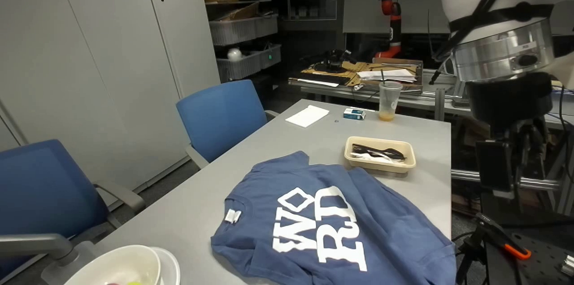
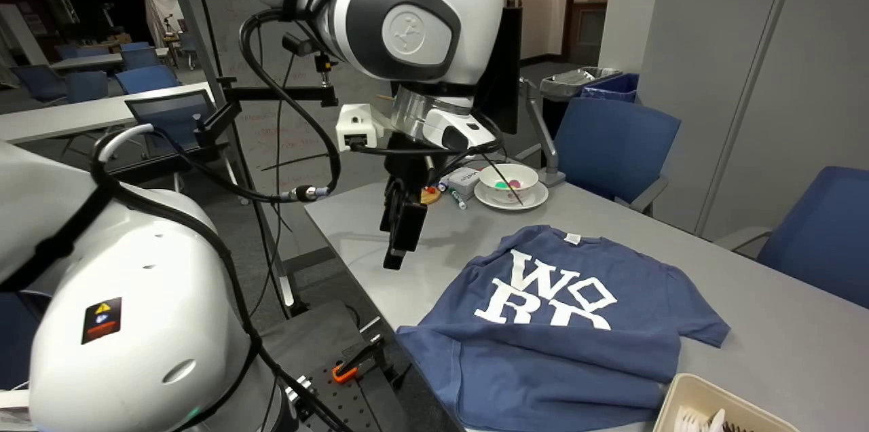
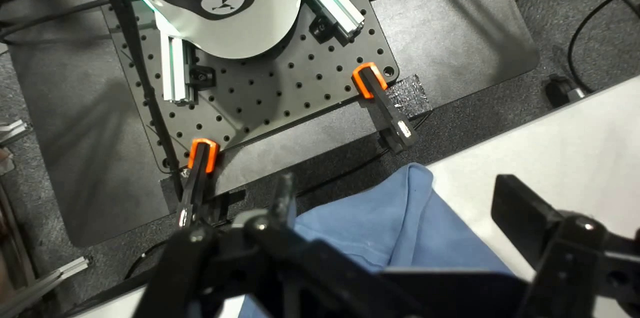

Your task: Fold the t-shirt on the table

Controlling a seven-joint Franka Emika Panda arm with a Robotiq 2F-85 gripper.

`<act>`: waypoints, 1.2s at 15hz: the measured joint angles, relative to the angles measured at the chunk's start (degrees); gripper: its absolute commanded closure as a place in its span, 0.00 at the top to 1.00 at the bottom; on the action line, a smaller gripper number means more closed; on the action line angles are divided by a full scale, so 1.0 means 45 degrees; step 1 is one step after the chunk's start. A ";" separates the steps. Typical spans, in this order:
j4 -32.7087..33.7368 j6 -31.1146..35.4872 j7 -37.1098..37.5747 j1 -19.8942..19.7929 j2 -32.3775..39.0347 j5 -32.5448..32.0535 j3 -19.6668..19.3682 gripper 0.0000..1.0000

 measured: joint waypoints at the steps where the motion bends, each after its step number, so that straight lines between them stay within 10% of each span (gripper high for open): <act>1: -0.0001 0.0000 0.0000 0.0000 -0.0001 0.0000 0.0000 1.00; 18: -0.0418 0.5099 0.0938 0.0019 0.3226 0.0206 0.0724 1.00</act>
